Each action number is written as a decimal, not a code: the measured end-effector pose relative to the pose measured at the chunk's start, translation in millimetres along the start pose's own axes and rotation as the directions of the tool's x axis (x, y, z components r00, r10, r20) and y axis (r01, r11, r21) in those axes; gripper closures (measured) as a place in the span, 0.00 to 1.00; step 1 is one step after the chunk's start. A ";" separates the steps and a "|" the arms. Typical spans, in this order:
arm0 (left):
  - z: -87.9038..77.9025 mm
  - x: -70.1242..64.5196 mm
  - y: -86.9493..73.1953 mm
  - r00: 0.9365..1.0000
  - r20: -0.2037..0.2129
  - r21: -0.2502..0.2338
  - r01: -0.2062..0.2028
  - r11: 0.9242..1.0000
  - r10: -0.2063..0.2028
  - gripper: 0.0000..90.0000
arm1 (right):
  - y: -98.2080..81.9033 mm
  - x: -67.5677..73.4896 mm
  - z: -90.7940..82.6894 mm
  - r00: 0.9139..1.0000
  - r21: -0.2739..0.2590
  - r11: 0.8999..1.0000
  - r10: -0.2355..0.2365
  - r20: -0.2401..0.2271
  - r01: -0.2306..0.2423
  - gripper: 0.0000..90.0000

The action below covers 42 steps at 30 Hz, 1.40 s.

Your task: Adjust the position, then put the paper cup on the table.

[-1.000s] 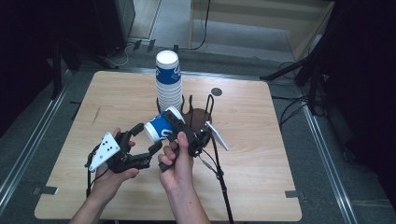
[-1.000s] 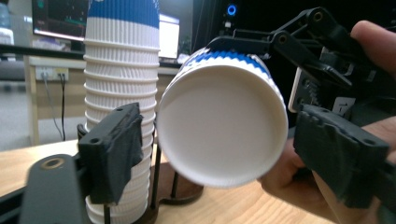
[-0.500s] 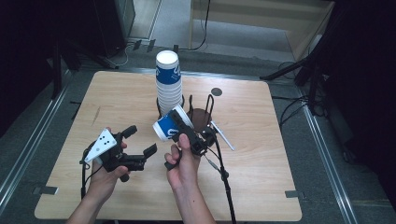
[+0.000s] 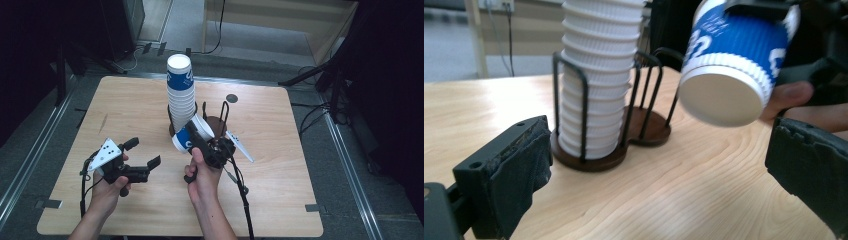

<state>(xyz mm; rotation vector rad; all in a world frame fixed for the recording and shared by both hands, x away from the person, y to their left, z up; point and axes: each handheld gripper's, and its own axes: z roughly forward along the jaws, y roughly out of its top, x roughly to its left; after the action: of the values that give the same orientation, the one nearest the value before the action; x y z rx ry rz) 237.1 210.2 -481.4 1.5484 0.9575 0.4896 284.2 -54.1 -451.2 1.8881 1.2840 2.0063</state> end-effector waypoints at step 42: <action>-31.4 67.5 -31.0 0.971 -0.231 0.065 0.083 0.994 -0.066 0.00 | 26.3 -22.1 -23.9 0.742 -0.167 0.724 -0.639 0.201 0.669 0.22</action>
<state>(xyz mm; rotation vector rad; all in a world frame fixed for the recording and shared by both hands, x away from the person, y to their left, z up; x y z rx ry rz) 242.6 282.0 -517.8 1.5387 1.2191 0.5936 280.6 -95.7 -449.0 1.1819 1.3563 1.5352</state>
